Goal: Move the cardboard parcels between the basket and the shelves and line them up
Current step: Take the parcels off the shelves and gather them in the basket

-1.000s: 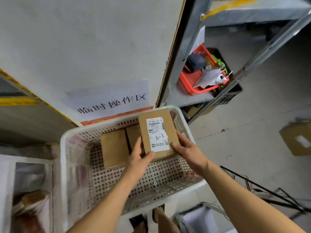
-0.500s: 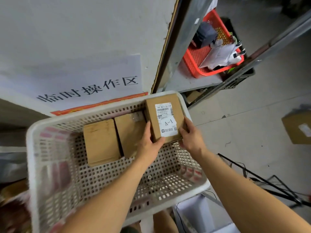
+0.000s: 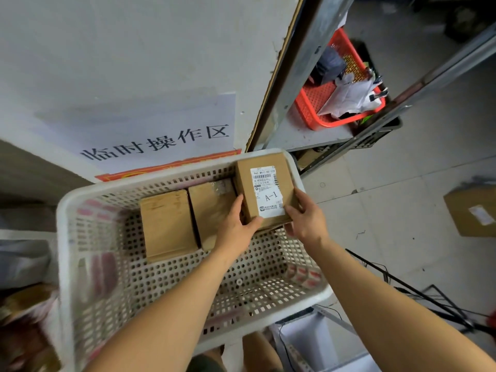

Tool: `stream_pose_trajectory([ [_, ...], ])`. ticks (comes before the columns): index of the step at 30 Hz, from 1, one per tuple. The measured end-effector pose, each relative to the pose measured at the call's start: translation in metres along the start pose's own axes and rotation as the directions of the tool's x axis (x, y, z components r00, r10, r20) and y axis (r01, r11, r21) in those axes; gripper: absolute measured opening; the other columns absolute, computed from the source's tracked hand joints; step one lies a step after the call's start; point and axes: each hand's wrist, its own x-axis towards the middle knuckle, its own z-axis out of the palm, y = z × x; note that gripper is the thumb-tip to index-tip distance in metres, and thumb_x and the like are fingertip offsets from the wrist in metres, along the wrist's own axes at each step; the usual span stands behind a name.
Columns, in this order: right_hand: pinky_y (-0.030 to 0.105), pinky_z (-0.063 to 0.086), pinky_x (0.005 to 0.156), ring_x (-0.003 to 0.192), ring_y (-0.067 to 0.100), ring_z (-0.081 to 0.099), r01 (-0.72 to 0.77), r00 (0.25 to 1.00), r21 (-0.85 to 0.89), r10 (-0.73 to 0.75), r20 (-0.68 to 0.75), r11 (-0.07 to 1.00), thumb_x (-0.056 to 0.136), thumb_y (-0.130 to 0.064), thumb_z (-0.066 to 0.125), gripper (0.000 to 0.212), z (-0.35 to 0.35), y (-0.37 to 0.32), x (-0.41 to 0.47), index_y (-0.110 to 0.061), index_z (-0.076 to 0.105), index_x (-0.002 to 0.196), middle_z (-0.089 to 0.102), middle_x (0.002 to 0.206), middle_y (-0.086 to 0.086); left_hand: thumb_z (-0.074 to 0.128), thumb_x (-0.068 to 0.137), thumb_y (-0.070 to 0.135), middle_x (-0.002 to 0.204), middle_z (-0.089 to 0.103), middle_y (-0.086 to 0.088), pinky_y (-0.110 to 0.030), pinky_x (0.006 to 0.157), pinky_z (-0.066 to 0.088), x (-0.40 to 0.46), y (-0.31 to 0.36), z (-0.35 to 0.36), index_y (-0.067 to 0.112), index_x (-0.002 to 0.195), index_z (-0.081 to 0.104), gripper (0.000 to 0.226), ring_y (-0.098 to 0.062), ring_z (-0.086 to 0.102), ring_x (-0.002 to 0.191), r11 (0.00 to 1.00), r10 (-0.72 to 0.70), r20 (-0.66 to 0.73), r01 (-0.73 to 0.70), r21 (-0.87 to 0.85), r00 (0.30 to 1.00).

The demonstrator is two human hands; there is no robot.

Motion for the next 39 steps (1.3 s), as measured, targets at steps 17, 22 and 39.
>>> stream_pose_trajectory([
  [17,0.024,0.055,0.097,0.115,0.007,0.065,0.605,0.782,-0.447,-0.385,0.49,0.66,0.105,-0.031,0.061,0.037,0.047,-0.139,-0.208,-0.026,0.062,0.142,0.069,0.134,-0.008,0.062,0.103,0.04,0.126,0.073,0.009,-0.028,0.1,0.055,-0.196,0.038,-0.172,0.024,0.131,0.07,0.033,-0.005,0.067,0.111,0.937,0.267,-0.289,-0.178,0.299,0.919],
  [22,0.038,0.055,0.104,0.118,0.014,0.068,0.79,0.602,-0.396,-0.476,0.641,0.468,0.104,-0.033,0.062,0.04,0.092,-0.189,-0.272,-0.022,0.063,0.142,0.071,0.135,-0.001,0.063,0.102,0.039,0.117,0.077,0.002,-0.035,0.091,0.057,-0.283,0.035,-0.237,0.025,0.12,0.076,0.027,-0.017,0.071,0.105,0.935,0.27,-0.487,-0.105,0.339,0.831],
  [39,0.025,0.049,0.103,0.122,0.007,0.063,0.964,-0.23,0.261,-0.318,0.92,0.059,0.103,-0.034,0.064,0.041,0.251,-0.248,-0.529,-0.028,0.061,0.144,0.069,0.133,-0.009,0.066,0.1,0.041,0.122,0.075,0.003,-0.022,0.091,0.049,-0.6,-0.051,-0.304,0.025,0.131,0.07,0.034,-0.015,0.07,0.112,0.982,-0.107,-0.986,0.166,-0.085,0.13],
])
